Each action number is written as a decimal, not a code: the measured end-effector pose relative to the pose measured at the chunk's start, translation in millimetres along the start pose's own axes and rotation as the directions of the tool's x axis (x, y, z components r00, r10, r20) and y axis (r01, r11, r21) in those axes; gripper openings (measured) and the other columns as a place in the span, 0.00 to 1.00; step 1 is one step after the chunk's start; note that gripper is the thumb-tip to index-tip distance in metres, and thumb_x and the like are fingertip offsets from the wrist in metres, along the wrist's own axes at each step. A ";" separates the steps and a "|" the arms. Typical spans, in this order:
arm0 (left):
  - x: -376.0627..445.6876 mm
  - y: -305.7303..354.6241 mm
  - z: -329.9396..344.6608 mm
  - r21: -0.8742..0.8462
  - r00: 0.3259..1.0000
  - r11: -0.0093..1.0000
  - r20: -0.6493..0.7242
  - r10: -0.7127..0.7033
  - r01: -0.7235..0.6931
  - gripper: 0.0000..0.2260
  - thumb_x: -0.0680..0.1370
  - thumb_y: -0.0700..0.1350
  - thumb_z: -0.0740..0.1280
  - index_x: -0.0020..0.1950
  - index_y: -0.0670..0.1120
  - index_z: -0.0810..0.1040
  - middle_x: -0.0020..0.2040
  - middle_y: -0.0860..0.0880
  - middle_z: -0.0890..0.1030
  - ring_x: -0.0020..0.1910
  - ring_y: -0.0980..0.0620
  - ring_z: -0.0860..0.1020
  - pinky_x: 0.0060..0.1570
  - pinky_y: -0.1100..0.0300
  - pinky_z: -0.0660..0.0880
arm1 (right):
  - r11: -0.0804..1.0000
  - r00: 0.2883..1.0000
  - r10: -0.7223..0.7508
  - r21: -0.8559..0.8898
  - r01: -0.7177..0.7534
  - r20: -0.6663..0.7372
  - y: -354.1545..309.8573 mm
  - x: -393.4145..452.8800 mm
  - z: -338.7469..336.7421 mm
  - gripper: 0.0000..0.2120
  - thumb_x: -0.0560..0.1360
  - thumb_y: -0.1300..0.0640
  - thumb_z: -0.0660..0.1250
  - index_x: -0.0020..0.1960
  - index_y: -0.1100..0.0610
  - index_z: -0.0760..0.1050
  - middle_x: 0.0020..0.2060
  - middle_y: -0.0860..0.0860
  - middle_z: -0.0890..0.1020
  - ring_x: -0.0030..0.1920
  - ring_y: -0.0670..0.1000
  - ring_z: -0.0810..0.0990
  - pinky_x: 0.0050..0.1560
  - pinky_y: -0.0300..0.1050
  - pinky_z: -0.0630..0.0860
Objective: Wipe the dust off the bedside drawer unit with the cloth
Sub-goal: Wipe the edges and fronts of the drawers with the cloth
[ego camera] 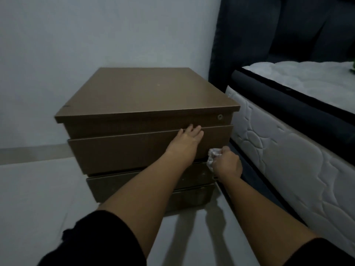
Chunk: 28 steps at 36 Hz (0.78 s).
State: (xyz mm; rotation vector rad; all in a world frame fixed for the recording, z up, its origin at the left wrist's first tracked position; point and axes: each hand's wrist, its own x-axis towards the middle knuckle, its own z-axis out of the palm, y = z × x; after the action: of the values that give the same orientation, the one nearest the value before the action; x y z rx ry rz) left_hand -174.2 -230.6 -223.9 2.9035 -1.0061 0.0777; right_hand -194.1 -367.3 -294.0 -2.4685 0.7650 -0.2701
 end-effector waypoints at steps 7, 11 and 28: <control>-77.3 -52.6 49.4 -0.076 0.987 0.987 0.090 -0.133 0.140 0.36 0.77 0.28 0.57 0.79 0.48 0.47 0.80 0.51 0.46 0.79 0.51 0.44 0.77 0.54 0.47 | 0.997 0.997 -0.082 0.015 0.082 -0.010 -24.5 -22.0 -4.2 0.07 0.75 0.54 0.63 0.52 0.54 0.72 0.46 0.57 0.79 0.46 0.57 0.79 0.43 0.48 0.78; -119.0 -96.3 59.4 -0.116 0.927 0.920 0.089 -0.365 0.374 0.34 0.77 0.28 0.56 0.79 0.47 0.49 0.80 0.50 0.49 0.79 0.51 0.47 0.78 0.55 0.51 | 0.985 0.985 -0.171 0.040 0.170 0.016 -43.6 -40.4 6.8 0.04 0.75 0.54 0.63 0.49 0.52 0.71 0.43 0.55 0.79 0.42 0.54 0.78 0.38 0.43 0.73; -156.8 -180.4 75.9 -0.011 0.775 0.799 0.254 -0.579 0.601 0.30 0.76 0.36 0.65 0.76 0.43 0.59 0.74 0.44 0.64 0.73 0.46 0.63 0.71 0.52 0.65 | 0.853 0.827 -0.519 0.065 0.518 0.216 -124.1 -103.5 59.0 0.10 0.75 0.57 0.63 0.56 0.50 0.73 0.47 0.55 0.81 0.45 0.55 0.81 0.45 0.54 0.81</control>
State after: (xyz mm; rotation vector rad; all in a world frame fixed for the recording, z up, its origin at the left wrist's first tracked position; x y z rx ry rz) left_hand -183.6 1.2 -319.0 3.0336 -0.0518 -0.3511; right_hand -201.3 -196.1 -278.5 -2.6033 -0.0206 -0.1758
